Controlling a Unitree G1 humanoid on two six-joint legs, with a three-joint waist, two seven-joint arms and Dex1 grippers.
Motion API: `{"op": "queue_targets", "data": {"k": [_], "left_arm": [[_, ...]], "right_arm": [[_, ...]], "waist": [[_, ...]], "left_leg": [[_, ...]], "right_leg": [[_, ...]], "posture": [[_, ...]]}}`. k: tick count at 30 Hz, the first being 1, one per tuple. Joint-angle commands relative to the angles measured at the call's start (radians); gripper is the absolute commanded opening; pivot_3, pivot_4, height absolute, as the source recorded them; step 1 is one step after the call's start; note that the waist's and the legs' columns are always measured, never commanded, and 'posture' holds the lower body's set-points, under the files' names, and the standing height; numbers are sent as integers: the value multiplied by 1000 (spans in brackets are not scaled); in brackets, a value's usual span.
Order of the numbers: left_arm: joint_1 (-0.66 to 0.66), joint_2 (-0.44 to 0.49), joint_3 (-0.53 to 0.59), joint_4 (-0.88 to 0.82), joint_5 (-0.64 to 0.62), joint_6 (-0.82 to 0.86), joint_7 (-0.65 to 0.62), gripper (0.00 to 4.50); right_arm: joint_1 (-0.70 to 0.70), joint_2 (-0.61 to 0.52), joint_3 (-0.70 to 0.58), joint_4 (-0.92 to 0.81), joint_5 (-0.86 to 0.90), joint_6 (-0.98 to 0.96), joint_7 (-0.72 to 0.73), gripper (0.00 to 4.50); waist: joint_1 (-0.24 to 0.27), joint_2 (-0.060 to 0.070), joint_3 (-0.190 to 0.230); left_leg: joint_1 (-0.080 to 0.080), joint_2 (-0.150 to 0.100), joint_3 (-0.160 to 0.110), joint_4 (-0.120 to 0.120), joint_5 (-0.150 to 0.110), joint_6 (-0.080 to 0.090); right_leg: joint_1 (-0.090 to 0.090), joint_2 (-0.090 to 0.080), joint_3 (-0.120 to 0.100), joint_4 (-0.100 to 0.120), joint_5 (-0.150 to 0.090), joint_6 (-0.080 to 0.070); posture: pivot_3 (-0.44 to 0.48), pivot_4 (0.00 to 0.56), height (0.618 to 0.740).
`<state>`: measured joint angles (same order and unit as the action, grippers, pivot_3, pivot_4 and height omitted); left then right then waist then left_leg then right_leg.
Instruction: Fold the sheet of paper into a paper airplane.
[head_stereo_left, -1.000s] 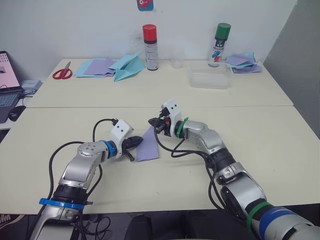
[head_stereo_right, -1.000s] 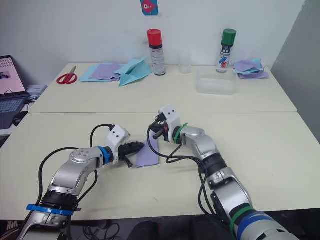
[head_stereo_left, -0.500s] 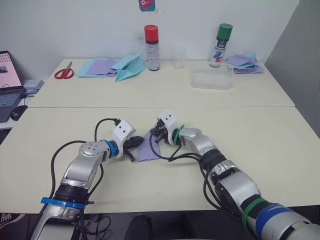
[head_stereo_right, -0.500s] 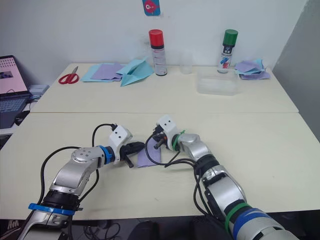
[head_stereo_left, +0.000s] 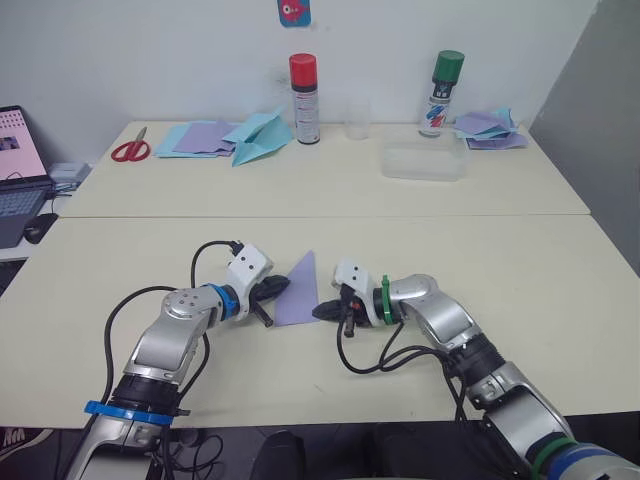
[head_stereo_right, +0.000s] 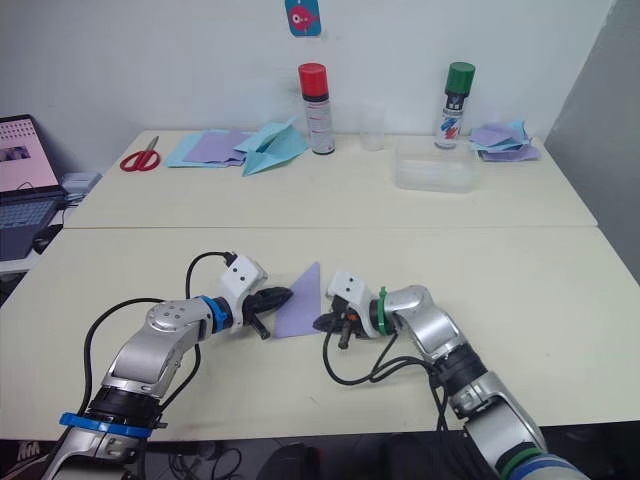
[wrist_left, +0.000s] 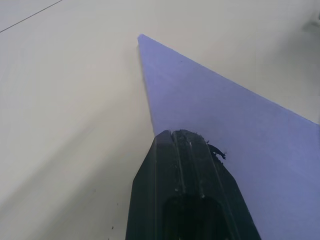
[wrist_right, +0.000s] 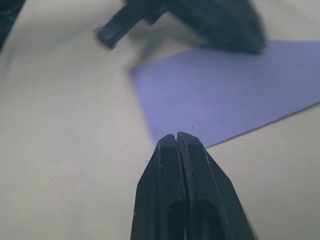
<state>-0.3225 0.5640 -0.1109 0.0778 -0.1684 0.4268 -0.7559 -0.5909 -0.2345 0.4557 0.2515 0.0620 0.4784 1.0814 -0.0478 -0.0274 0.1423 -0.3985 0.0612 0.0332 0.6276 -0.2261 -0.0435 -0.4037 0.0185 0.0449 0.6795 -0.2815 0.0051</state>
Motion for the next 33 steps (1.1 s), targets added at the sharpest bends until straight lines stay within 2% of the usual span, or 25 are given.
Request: {"op": "queue_targets", "data": {"k": [1,4,8,11,17,23,24,33], "left_arm": [[36,-5,-50,40,30,32,-17,0],[35,-5,-50,51,31,27,-20,0],[32,-7,-48,64,32,16,-20,0],[27,-10,-46,68,31,11,-21,0],[26,-13,-46,67,30,5,-21,0],[24,-22,-42,63,31,9,-13,0],[25,-23,-41,63,31,9,-12,0],[32,-29,-25,55,30,15,2,0]], "right_arm": [[54,-34,60,-29,0,89,45,32],[48,-25,-27,-99,73,198,13,32],[23,-19,-158,-214,198,424,-45,32],[1,22,-252,-281,273,643,-140,32],[-31,135,-352,-289,262,883,-392,2026],[-69,205,-330,-281,251,907,-523,4239],[-75,215,-323,-268,247,897,-539,4481],[-114,306,-333,-93,237,828,-643,4481]], "waist": [[1,0,0],[4,0,0],[10,-1,1],[11,0,1],[13,0,1],[13,0,1],[12,0,1],[7,-1,0]], "left_leg": [[0,0,0,0,0,0],[0,0,0,0,0,0],[-1,0,0,0,0,0],[-1,0,0,0,0,0],[-1,1,-1,0,0,0],[-2,0,0,0,0,0],[-1,0,0,0,0,0],[0,1,-1,0,0,0]], "right_leg": [[0,0,0,0,0,0],[0,0,0,0,0,-1],[-1,0,0,0,0,-1],[-1,0,0,0,0,-1],[-1,0,-1,0,-1,-2],[-1,0,0,0,-1,-2],[-1,0,-1,0,-1,-2],[-1,0,-1,1,-1,-2]], "posture": [[0,150,740],[0,150,740],[0,150,740],[0,150,740],[0,150,740],[0,150,740],[0,150,740],[0,150,740]]}}
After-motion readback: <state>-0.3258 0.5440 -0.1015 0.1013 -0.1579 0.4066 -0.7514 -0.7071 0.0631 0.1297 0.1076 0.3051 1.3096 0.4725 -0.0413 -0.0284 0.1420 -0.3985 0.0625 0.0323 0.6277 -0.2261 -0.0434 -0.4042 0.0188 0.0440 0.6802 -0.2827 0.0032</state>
